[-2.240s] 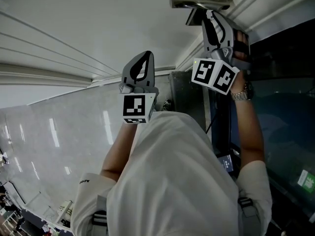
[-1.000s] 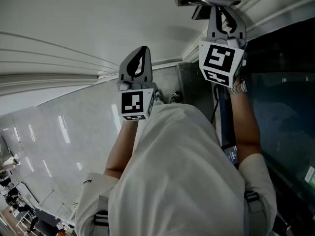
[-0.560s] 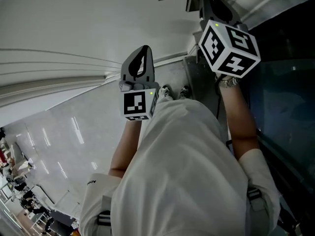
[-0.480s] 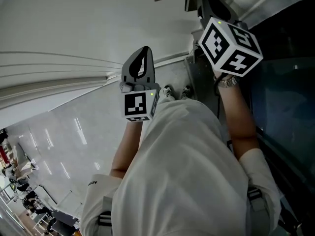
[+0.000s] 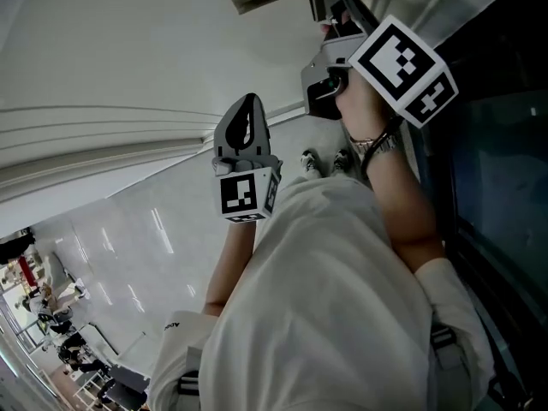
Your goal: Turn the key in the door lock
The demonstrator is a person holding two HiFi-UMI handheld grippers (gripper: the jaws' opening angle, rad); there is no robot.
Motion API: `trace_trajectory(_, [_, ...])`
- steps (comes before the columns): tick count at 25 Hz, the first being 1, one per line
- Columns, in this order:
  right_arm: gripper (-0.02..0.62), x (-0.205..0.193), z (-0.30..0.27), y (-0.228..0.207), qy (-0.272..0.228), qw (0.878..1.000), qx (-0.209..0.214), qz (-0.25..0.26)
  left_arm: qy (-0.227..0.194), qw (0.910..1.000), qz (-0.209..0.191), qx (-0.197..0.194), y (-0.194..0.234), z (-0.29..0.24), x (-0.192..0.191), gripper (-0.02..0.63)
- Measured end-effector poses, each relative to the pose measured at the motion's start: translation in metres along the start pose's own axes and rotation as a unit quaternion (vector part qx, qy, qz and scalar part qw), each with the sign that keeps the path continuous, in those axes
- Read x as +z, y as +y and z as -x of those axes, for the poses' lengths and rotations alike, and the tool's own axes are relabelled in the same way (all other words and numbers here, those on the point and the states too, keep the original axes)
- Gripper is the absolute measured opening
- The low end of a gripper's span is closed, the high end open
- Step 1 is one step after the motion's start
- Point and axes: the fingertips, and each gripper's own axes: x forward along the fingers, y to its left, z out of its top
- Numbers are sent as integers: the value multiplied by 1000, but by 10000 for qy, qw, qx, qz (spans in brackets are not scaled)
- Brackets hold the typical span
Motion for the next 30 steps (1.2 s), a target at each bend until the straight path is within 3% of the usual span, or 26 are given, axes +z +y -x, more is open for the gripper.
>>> trace_trajectory(3, [12,2,2,1,-107,9982,20,-588,-33,10000,-14,8,-6,3,3,9])
trace_trajectory(6, [12,3,2,3,-78,9980,39,-632,-14,10000,10,52,-7,5,4,9])
trace_trajectory(11, [14,-2,2,6,311,9992,224,95,-66,9999,23,74,-6,4,4,9])
trace_trajectory(16, [132,-8,7,11,554,9879,369,1403,-32,10000,56,12,-12,0,1,9])
trace_trajectory(22, [140,-6,15,15,540,9536,244,2952,-98,9999,79,-47,-12,-4,4,9])
trace_trajectory(25, [140,-5,19,14,486,9299,141,3643,-166,9998,68,-91,-12,-7,7,9])
trace_trajectory(28, [146,-8,18,16,462,8899,32,4537,-204,9997,82,-140,-11,-9,6,9])
trace_trajectory(30, [150,-7,23,17,482,8536,11,5187,-213,9996,91,-167,-15,-8,7,9])
